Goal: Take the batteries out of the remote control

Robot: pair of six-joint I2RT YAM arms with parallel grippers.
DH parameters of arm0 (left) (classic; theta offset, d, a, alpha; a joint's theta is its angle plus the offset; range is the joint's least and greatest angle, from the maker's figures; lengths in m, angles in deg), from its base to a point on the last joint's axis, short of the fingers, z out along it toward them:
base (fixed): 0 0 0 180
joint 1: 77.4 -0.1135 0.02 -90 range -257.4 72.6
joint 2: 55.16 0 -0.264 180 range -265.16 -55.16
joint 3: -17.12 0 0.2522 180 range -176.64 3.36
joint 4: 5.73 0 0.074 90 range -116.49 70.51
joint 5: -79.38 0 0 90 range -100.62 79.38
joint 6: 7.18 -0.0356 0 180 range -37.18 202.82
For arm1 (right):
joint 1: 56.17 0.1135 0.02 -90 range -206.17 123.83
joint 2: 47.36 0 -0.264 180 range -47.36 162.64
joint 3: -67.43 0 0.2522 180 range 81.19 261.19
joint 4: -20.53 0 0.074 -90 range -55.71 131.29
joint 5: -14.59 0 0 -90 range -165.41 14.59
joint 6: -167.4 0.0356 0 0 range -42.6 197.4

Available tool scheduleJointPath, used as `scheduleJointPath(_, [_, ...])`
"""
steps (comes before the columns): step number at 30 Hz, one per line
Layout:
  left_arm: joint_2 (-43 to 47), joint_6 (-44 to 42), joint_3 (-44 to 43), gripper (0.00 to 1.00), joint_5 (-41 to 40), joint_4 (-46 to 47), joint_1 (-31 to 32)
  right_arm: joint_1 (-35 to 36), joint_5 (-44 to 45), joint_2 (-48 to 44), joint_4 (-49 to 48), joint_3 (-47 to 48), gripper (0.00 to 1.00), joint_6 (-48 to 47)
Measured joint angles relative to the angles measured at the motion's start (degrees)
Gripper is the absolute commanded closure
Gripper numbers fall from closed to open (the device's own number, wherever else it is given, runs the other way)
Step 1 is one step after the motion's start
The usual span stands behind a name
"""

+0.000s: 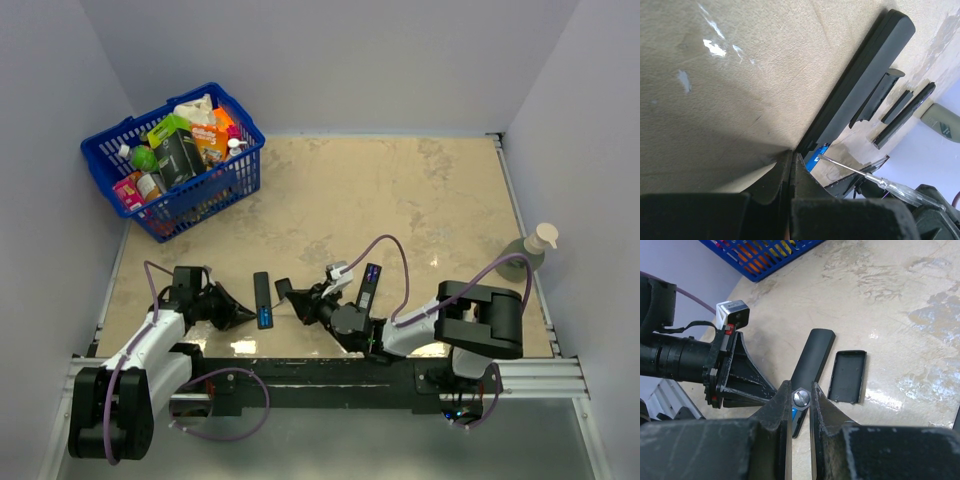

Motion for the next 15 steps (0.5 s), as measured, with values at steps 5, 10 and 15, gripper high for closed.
scheduleJointPath(5, [0.2, 0.0, 0.0, 1.00, 0.0, 0.0, 0.0, -1.4, -1.8, 0.2, -1.9, -1.7, 1.00, 2.6])
scheduleJointPath(10, [0.2, 0.0, 0.0, 1.00, 0.0, 0.1, 0.1, -2.5, -3.6, 0.4, -3.3, -2.8, 1.00, 4.1])
scheduleJointPath(15, [0.4, 0.1, 0.0, 1.00, -0.1, 0.3, 0.5, -2.1, -3.5, 0.3, -0.8, 0.1, 1.00, 0.6])
